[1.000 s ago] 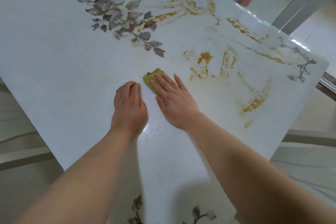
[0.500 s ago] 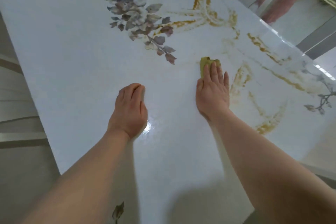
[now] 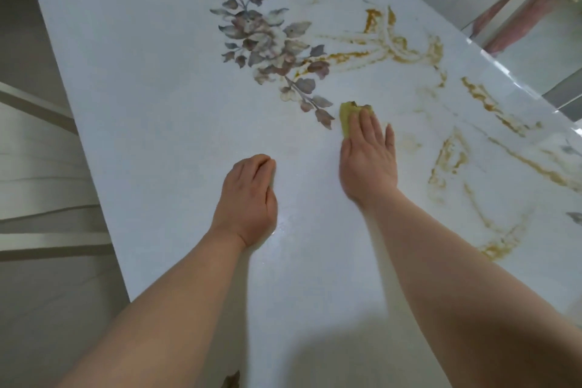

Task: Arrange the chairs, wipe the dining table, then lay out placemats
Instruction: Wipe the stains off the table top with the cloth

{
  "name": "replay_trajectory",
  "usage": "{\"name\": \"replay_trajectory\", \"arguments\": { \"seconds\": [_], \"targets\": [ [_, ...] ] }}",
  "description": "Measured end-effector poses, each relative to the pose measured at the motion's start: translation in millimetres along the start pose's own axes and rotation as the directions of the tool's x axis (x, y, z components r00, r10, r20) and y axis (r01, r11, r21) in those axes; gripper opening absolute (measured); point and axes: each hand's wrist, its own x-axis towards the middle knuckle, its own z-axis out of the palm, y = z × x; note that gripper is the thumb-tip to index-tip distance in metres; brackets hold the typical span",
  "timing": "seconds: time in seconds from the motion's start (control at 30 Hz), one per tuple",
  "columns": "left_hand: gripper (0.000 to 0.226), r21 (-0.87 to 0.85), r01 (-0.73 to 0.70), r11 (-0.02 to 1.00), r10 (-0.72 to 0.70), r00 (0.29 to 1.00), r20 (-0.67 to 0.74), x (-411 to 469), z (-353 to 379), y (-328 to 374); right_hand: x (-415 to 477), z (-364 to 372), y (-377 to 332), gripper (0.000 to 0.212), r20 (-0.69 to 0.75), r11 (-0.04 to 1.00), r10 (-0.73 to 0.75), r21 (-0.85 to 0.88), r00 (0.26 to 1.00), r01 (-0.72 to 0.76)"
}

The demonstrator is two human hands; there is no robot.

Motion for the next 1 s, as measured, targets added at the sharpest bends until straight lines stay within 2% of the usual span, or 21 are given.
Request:
{"name": "replay_trajectory", "arguments": {
  "seconds": [0.07, 0.13, 0.2, 0.27, 0.37, 0.53, 0.67, 0.77, 0.8, 0.87, 0.93, 1.0],
  "targets": [
    [0.041, 0.054, 0.015, 0.998, -0.015, 1.000, -0.010, 14, -3, -12, 3, 1, -5, 0.057, 0.008, 0.998, 0.064, -0.017, 0.998, -0.064],
    [0.038, 0.097, 0.059, 0.993, -0.058, 0.998, -0.017, 30, -6, -27, 5, 3, -16, 0.057, 0.019, 0.999, 0.041, 0.006, 0.999, -0.041],
    [0.038, 0.128, 0.067, 0.990, -0.064, 0.998, -0.022, 45, -9, -39, 8, 5, -33, 0.057, 0.032, 0.994, -0.113, 0.014, 0.993, 0.112],
    [0.040, 0.144, 0.062, 0.988, -0.060, 0.998, -0.024, 60, -10, -51, 17, 10, -54, 0.056, 0.065, 0.958, -0.286, 0.008, 0.956, 0.286],
    [0.038, 0.143, 0.058, 0.988, -0.054, 0.998, -0.031, 78, -12, -56, 32, 13, -75, 0.054, 0.078, 0.914, -0.405, 0.013, 0.911, 0.405],
    [0.038, 0.105, 0.048, 0.993, -0.046, 0.999, -0.020, 98, -3, -70, 79, 21, -81, 0.054, 0.054, 0.959, -0.282, 0.019, 0.958, 0.281],
    [0.043, 0.058, 0.065, 0.996, -0.065, 0.998, -0.014, 95, -4, -69, 96, 14, -50, 0.055, -0.006, 0.997, -0.072, -0.015, 0.997, 0.072],
    [0.046, 0.049, 0.070, 0.996, -0.070, 0.998, -0.007, 95, -2, -69, 95, 9, -35, 0.057, -0.011, 0.997, 0.074, -0.031, 0.997, -0.075],
    [0.046, 0.050, 0.072, 0.996, -0.072, 0.997, -0.002, 95, -2, -69, 92, 10, -39, 0.057, -0.010, 0.998, 0.058, -0.028, 0.998, -0.058],
    [0.047, 0.056, 0.075, 0.996, -0.076, 0.997, 0.001, 95, -1, -69, 85, 13, -57, 0.055, 0.003, 0.997, -0.078, 0.007, 0.997, 0.078],
    [0.048, 0.063, 0.075, 0.995, -0.076, 0.997, 0.000, 95, -1, -70, 87, 16, -80, 0.053, 0.037, 0.969, -0.245, 0.034, 0.969, 0.244],
    [0.047, 0.062, 0.074, 0.995, -0.074, 0.997, -0.003, 95, -1, -69, 101, 19, -99, 0.053, 0.077, 0.941, -0.339, 0.024, 0.938, 0.338]
  ]
}}
